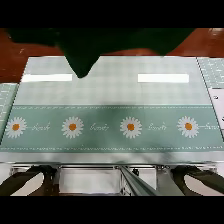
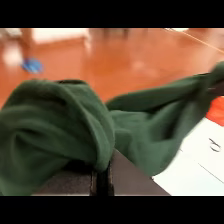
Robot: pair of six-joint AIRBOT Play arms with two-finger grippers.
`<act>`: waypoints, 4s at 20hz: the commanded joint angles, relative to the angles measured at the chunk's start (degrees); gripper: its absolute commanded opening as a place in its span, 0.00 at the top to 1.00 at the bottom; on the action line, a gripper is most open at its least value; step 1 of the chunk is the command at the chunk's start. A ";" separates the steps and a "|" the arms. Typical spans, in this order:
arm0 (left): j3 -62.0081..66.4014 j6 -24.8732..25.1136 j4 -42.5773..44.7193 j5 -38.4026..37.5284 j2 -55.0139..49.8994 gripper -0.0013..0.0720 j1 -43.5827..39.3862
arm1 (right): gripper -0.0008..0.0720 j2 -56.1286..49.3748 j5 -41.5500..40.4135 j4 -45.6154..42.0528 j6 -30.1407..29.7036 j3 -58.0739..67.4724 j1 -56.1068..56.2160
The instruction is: Fold the shirts.
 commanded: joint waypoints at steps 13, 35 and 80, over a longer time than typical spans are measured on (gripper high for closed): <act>-17.29 -7.28 7.63 -23.39 18.64 0.93 0.07 | 0.95 25.62 13.16 -10.78 1.16 -13.64 0.02; -36.00 -4.24 -4.09 32.20 -30.95 0.85 -5.22 | 0.84 -44.15 -17.42 17.18 3.30 -12.31 -7.50; -91.93 9.97 -19.91 33.83 4.46 0.93 -3.74 | 0.13 1.22 -12.39 1.31 -3.50 -77.57 -40.57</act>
